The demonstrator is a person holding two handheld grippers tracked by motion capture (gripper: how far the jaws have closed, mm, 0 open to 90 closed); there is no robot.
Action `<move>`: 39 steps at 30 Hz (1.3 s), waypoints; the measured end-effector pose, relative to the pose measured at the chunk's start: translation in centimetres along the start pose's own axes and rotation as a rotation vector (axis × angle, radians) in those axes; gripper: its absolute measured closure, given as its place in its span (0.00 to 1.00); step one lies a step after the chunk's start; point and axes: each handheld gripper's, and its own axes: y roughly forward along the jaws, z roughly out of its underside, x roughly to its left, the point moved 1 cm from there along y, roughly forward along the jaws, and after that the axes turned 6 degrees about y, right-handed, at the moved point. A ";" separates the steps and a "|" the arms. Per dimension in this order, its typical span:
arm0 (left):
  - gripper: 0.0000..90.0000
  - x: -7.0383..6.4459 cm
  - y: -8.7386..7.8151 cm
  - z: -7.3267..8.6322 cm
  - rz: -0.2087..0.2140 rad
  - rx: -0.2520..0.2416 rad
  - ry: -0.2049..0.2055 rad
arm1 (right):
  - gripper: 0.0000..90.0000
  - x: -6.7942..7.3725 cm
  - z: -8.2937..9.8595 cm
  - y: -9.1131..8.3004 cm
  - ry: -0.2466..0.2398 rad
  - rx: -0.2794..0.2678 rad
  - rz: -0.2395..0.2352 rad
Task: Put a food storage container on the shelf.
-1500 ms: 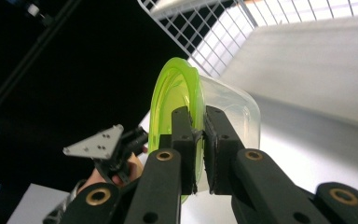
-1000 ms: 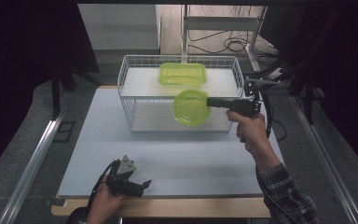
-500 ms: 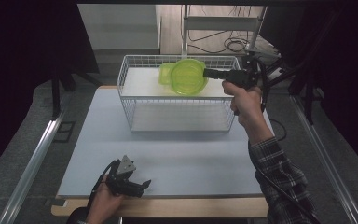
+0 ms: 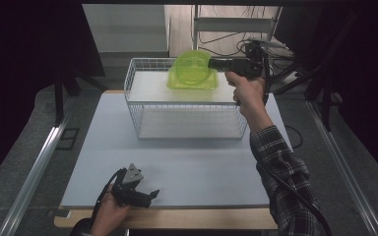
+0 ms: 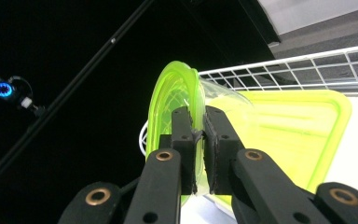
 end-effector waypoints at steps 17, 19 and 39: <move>0.04 -0.1 0.0 0.0 0.005 0.009 0.006 | 0.82 0.6 -0.9 2.3 -0.120 -0.037 0.241; 0.04 -0.1 0.1 0.0 0.005 0.011 0.007 | 0.80 0.5 -1.0 2.5 -0.131 -0.044 0.267; 0.04 -0.1 0.2 0.0 0.004 0.014 0.004 | 0.67 2.1 -0.2 0.1 -0.283 -0.036 0.284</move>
